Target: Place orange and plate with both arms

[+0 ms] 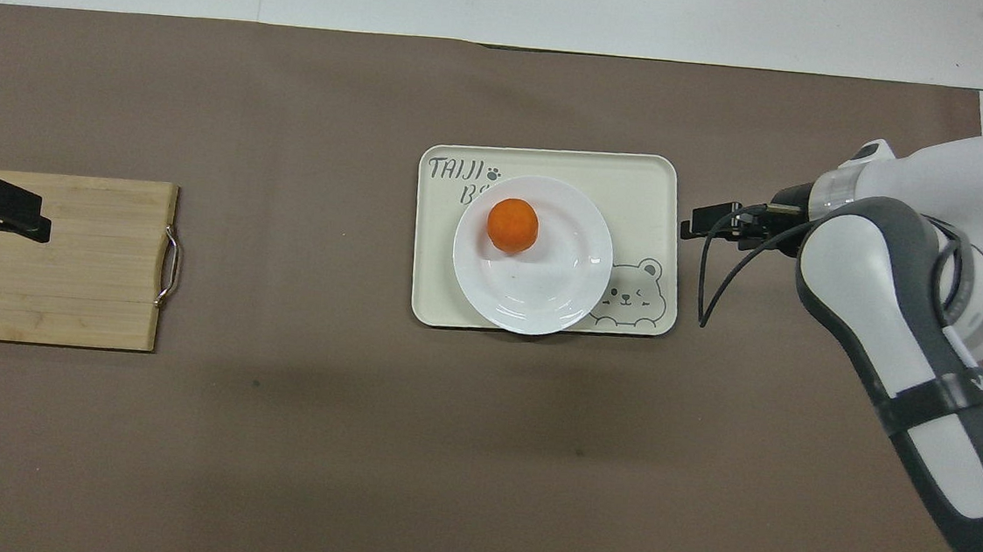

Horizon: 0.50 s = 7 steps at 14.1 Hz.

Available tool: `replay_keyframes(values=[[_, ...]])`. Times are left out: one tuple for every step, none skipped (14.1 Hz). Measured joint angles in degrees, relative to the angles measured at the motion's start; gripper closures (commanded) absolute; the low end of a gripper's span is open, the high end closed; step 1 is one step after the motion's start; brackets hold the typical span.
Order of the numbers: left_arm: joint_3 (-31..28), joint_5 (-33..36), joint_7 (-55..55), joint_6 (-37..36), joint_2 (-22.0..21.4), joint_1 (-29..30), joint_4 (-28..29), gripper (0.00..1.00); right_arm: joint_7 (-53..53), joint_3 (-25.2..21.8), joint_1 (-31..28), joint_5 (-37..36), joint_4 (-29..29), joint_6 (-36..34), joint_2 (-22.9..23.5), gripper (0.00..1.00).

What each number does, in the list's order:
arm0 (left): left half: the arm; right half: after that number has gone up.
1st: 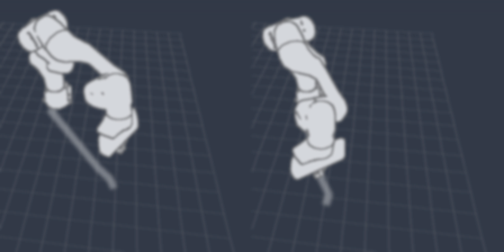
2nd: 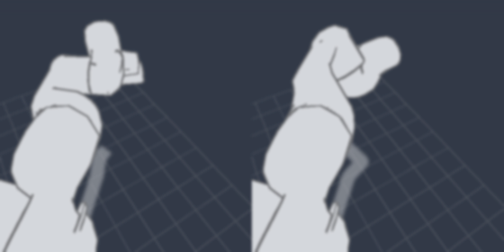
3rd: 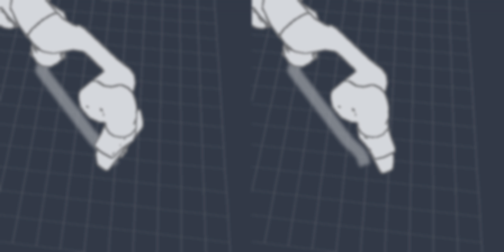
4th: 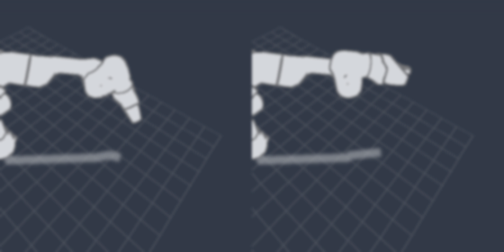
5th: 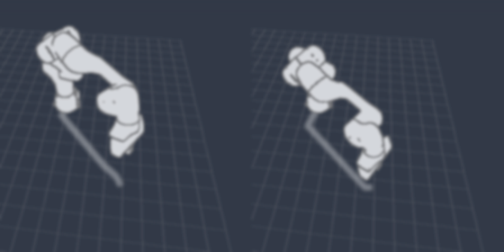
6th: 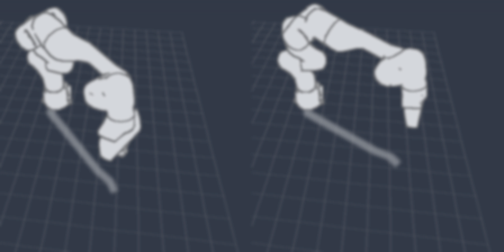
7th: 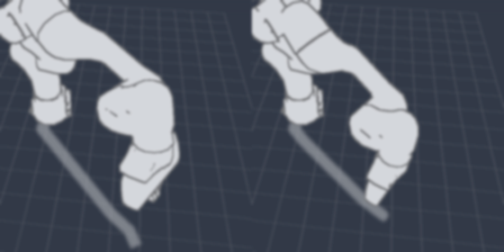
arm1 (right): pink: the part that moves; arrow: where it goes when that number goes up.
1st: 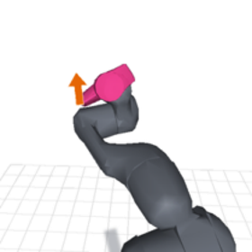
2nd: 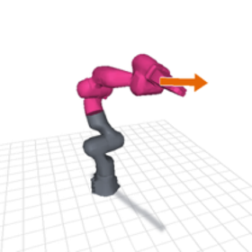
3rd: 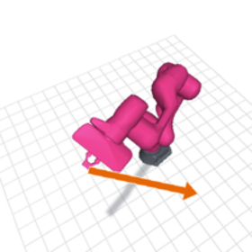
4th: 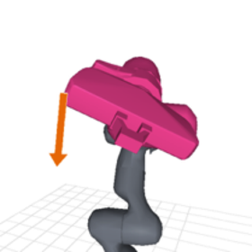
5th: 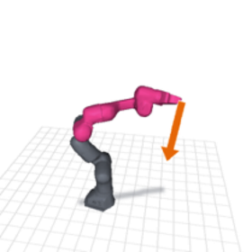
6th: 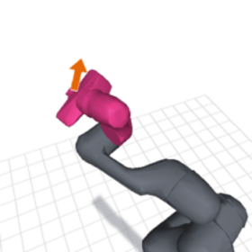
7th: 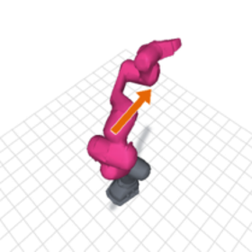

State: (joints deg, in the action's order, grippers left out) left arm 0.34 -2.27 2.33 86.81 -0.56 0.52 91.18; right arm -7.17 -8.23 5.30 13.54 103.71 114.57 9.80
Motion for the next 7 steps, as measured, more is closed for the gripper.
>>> replay_keyframes(values=[[0.0, 0.0, 0.0, 0.0, 0.0, 0.0, 0.0, 0.00, 1.2, 0.0, -0.2, -2.9, 0.0, -0.6, -1.0, 0.00], [0.0, 0.0, 0.0, 0.0, 0.0, 0.0, 0.0, 0.00, 2.1, 0.0, -0.3, -4.7, 0.0, -1.7, -2.2, 0.00], [0.0, 0.0, 0.0, 0.0, 0.0, 0.0, 0.0, 0.00, 2.8, -0.1, -0.4, -5.7, -0.1, -2.6, -3.6, 0.00], [0.0, 0.0, 0.0, 0.0, 0.0, 0.0, 0.0, 0.00, 3.2, -0.1, -0.8, -6.1, -0.2, -3.3, -4.9, 0.00], [0.0, 0.0, 0.0, 0.0, 0.0, 0.0, 0.0, 0.00, 3.2, -0.1, -1.4, -6.2, -0.5, -4.8, -6.2, 0.00], [0.0, 0.0, 0.0, 0.0, 0.0, 0.0, 0.0, 0.00, 3.2, -0.2, -2.0, -6.2, -1.4, -7.1, -7.2, 0.00], [0.0, 0.0, 0.0, 0.0, 0.0, 0.0, 0.0, 0.00, 3.4, -0.3, -2.4, -6.2, -3.0, -10.2, -8.1, 0.00]])
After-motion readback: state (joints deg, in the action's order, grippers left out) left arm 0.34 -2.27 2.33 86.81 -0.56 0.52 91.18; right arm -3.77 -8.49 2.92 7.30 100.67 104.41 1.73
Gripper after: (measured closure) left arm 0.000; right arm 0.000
